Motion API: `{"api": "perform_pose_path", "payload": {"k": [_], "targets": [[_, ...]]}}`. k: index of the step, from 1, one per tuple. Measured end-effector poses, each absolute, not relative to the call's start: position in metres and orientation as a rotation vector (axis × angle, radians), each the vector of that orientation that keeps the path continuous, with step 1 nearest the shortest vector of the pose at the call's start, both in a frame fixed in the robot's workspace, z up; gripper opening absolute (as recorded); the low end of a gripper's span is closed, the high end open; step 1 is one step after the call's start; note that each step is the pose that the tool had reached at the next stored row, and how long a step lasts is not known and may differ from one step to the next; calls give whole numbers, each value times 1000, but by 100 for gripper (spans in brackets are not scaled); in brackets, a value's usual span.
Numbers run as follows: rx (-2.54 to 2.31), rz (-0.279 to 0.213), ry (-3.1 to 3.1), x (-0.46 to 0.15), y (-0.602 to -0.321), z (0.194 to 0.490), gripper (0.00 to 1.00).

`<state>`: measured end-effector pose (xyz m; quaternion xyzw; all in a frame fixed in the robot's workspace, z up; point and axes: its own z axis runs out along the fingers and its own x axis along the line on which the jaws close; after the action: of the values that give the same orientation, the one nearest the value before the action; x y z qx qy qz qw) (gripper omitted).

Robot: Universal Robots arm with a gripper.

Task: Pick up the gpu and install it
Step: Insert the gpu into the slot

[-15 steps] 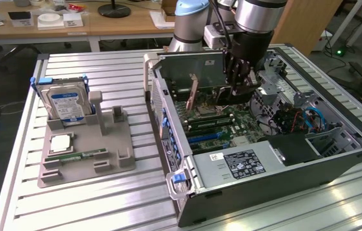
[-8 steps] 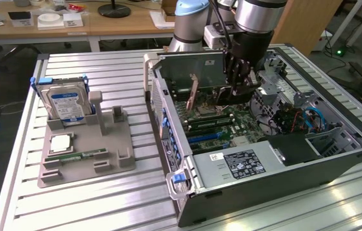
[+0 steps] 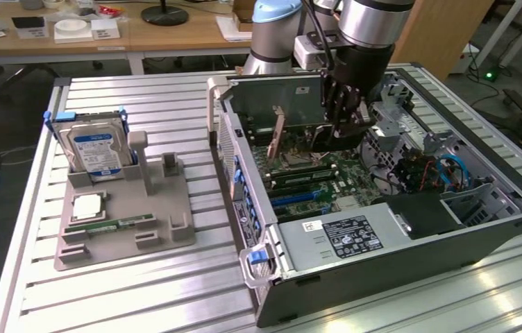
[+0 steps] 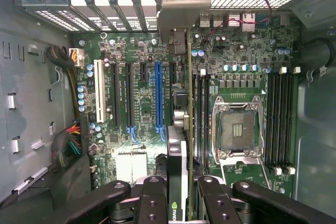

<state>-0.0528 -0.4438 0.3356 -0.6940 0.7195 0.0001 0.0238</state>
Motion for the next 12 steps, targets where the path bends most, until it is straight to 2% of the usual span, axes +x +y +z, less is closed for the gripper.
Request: {"api": "perform_pose_path", "payload": {"k": [12], "targets": [[-2145,-6,2224,-53,-444,332,27]]}}
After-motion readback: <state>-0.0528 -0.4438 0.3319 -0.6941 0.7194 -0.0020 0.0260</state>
